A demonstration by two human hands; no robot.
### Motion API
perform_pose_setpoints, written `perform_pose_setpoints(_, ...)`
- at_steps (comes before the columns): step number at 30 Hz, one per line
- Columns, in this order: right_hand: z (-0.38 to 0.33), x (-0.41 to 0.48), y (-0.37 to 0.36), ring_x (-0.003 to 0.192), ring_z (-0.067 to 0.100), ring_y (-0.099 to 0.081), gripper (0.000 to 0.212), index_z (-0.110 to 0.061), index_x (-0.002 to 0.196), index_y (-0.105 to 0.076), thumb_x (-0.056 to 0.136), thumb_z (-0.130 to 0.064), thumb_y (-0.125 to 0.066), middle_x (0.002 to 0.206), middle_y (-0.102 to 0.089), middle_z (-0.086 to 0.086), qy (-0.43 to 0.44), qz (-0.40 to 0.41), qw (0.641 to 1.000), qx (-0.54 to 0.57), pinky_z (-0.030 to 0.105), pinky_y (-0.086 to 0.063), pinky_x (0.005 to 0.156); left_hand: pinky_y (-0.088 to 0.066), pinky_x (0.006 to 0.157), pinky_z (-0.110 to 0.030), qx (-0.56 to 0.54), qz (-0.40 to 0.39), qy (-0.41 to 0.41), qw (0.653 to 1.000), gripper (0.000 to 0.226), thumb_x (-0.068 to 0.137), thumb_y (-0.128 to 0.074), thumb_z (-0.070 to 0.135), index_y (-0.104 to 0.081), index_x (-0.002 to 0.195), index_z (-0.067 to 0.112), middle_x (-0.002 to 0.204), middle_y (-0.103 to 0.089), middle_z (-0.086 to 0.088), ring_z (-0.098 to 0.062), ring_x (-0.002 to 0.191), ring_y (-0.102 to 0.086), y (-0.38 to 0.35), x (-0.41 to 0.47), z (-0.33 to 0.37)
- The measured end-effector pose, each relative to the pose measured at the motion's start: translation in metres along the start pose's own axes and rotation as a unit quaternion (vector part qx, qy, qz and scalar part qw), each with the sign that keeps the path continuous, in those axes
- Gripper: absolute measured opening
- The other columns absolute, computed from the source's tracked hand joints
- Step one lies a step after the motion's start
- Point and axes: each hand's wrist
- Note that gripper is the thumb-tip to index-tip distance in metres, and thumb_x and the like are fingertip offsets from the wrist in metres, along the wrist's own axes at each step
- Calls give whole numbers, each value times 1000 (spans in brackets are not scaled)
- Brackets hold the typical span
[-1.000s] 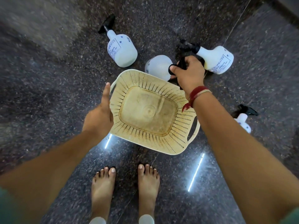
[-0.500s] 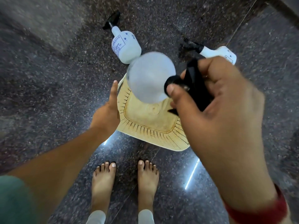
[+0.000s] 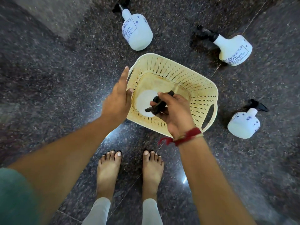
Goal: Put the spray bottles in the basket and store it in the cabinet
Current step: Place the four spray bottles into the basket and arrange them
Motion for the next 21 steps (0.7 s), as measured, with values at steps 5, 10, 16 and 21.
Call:
perform_pose_setpoints(5, 19, 10, -29, 67, 22, -68, 16, -11, 98, -48, 91, -6, -63, 91, -61, 14, 12, 7, 1000, 7, 30, -59, 55, -45, 63, -40, 15, -8, -1, 1000, 64, 100, -31, 23, 6, 150, 39, 132, -54, -11, -34, 85, -59, 2, 0, 0)
perform_pose_setpoints(10, 27, 11, -47, 97, 38, -69, 14, -16, 93, -52, 88, -8, -63, 114, -63, 25, 34, 24, 996, -80, 45, -61, 75, -36, 58, -36, 40, -37, 11, 998, 83, 90, -45, 16, 9, 149, 37, 120, -59, -13, -30, 70, -50, 6, 1, 2)
perform_pose_setpoints(16, 37, 10, -44, 99, 37, -69, 13, -22, 89, -53, 90, -16, -65, 118, -60, 22, 72, 21, 992, -102, 49, -61, 80, -48, 69, -49, 34, -24, 8, 999, 73, 97, -36, 15, 8, 150, 37, 134, -53, -9, -35, 84, -58, 3, 2, 2)
perform_pose_setpoints(21, 38, 6, -28, 112, 26, -64, 61, -24, 135, -42, 88, -61, -53, 120, -57, 2, 126, 54, 960, -243, 45, -52, 97, -43, 89, -46, -29, 14, -31, 999, 55, 103, -32, 23, -9, 153, 23, 140, -40, -12, -30, 115, -49, 2, 0, 1)
Point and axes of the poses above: each hand's wrist, its own x-axis towards the middle knuckle, its own y-axis out of the back of the hand, z = x × y
